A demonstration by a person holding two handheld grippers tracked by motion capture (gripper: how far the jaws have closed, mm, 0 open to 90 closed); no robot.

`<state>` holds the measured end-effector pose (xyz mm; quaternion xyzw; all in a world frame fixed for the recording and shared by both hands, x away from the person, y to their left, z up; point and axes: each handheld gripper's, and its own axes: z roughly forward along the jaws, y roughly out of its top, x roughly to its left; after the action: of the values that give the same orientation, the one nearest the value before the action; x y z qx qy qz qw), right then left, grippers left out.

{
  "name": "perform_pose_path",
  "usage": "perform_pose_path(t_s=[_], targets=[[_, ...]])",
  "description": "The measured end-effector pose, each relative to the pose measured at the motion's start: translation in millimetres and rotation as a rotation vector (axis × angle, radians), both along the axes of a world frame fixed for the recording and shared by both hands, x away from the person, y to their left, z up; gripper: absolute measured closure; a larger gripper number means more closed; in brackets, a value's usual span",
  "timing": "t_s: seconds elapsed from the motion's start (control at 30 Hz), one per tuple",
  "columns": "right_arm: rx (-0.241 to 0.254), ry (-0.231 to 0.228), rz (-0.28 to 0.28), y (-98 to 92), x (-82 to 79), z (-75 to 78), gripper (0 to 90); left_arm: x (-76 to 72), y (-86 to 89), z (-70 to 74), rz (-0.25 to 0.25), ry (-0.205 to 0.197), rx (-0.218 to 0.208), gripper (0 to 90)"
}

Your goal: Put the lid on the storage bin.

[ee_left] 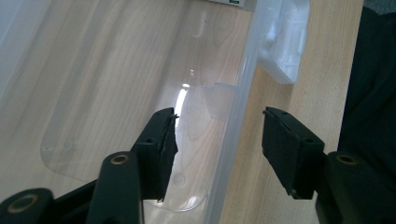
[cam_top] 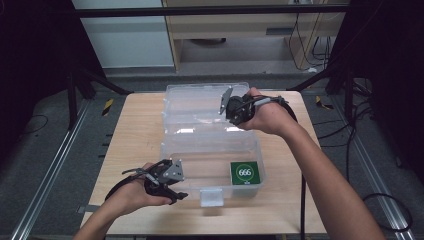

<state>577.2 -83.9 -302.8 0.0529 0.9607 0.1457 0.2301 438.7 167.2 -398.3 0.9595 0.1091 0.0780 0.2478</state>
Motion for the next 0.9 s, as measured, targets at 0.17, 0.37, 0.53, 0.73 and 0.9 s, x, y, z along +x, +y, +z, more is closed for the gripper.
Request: perform_pose_path(t_s=[0.17,0.37,0.53,0.73,0.9], targets=[[-0.006,-0.001,0.007,-0.7,0.3,0.3,75.5,1.7,-1.3,-1.1,0.011,-0.004,-0.005,52.4],[-0.010,-0.011,0.007,-1.3,-0.3,-0.2,78.0,2.3,-4.2,-4.3,-0.009,0.011,0.013,59.8],[-0.013,-0.015,0.011,-0.8,0.0,0.2,79.7,3.4,-3.8,-8.6,-0.017,0.011,0.038,65.7],[-0.022,-0.016,0.021,0.9,0.3,0.1,80.5,4.1,-1.9,-10.9,-0.015,0.026,0.032,72.3],[-0.036,-0.026,0.038,2.9,-0.5,-0.5,81.6,2.8,-3.0,-11.2,-0.010,0.045,0.028,79.8]])
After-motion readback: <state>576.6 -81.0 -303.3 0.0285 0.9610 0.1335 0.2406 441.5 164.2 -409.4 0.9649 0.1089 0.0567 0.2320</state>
